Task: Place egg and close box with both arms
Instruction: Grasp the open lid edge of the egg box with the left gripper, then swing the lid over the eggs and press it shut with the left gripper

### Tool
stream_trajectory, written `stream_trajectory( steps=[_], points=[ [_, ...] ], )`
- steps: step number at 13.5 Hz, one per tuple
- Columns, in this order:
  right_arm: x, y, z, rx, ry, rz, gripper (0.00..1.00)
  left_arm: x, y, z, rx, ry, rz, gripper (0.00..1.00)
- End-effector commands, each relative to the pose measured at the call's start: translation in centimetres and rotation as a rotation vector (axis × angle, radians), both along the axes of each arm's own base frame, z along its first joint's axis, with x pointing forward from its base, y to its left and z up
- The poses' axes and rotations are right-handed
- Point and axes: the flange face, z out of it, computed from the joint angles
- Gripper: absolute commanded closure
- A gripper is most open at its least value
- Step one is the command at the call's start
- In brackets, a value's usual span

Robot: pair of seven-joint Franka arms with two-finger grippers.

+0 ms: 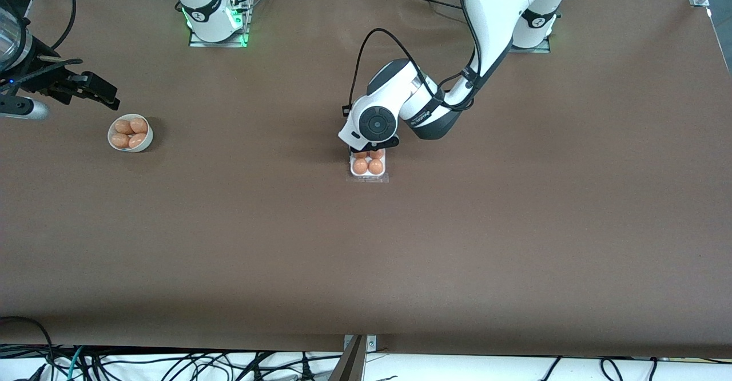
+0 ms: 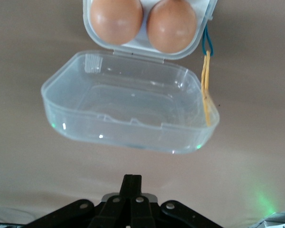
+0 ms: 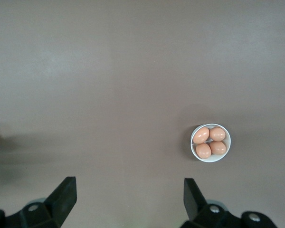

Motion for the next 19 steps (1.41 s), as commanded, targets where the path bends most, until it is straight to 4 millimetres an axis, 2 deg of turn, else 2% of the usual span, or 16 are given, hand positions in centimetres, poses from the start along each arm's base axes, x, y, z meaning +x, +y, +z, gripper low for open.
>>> stream_trajectory(
  steps=[1, 7, 15, 17, 19],
  points=[
    [-0.1, 0.1, 0.2, 0.015, -0.01, 0.01, 0.0, 0.6, -0.4, 0.0, 0.002, -0.03, -0.014, 1.0],
    [-0.1, 0.0, 0.2, 0.015, -0.01, 0.009, 0.0, 1.6, 0.2, -0.1, 0.005, -0.079, -0.034, 1.0],
    [-0.1, 0.0, 0.2, 0.015, -0.01, 0.009, 0.0, 3.9, 0.5, 0.9, -0.014, -0.179, -0.013, 1.0],
    [-0.1, 0.0, 0.2, 0.015, -0.01, 0.009, 0.0, 4.5, 1.0, 1.0, 0.011, -0.22, -0.032, 1.0],
    [-0.1, 0.0, 0.2, 0.015, -0.008, 0.01, 0.0, 6.1, 1.6, 2.1, 0.005, -0.258, -0.027, 1.0]
  ],
)
